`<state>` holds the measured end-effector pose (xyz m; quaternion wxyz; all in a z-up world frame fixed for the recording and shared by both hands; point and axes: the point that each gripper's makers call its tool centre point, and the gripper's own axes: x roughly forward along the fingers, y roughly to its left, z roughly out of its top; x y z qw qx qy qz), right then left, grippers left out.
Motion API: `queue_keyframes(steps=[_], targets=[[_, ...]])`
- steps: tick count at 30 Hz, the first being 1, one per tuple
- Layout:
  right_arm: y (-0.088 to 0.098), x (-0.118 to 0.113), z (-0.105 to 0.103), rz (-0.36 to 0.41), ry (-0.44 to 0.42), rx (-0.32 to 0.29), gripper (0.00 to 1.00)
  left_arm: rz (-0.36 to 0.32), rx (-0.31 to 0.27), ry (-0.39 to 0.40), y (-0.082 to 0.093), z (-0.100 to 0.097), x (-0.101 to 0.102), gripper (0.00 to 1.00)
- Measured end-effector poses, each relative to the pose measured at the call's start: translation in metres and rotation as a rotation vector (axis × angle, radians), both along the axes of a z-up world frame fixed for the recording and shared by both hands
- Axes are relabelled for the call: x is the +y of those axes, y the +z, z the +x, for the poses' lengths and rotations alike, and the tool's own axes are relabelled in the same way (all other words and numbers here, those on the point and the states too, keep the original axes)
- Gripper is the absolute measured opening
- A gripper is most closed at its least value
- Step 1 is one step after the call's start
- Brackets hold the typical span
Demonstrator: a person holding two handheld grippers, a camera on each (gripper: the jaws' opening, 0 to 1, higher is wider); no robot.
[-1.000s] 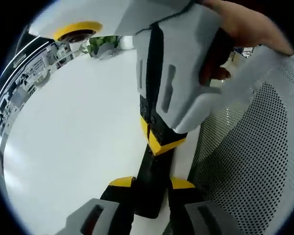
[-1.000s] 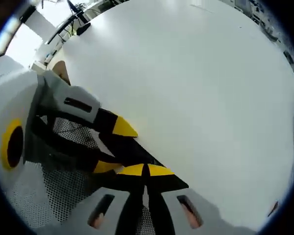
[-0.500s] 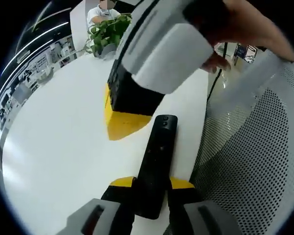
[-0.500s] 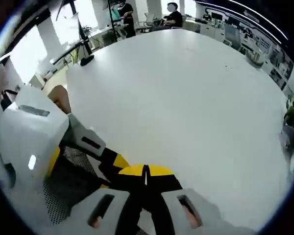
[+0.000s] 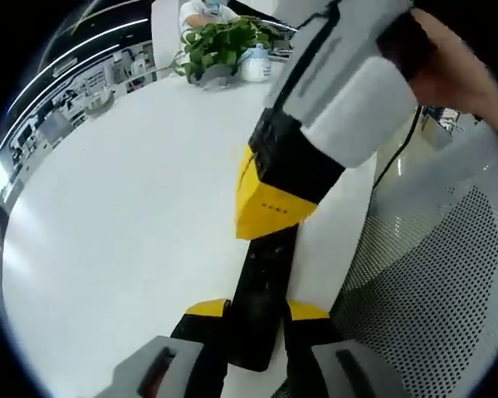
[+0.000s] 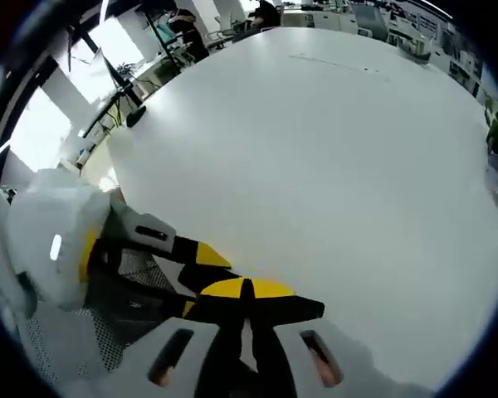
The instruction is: Press the specified remote control buttons in sequence, fully releasing each button before pressing the next.
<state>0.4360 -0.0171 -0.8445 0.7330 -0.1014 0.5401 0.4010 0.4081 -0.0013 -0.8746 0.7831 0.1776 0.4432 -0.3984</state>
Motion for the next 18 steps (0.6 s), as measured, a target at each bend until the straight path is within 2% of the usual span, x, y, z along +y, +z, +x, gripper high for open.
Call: queue_keyframes(steps=[5, 15, 18], targets=[[-0.016, -0.004, -0.006, -0.066, 0.035, 0.024, 0.0, -0.023, 0.012, 0.007, 0.0, -0.001, 0.0, 0.26], [-0.022, -0.008, -0.015, -0.078, 0.057, 0.08, 0.0, -0.02, 0.003, -0.03, 0.0, -0.003, 0.0, 0.27], [-0.024, -0.009, -0.016, -0.094, 0.069, 0.075, 0.0, -0.019, 0.002, -0.041, 0.0, -0.004, 0.0, 0.28]])
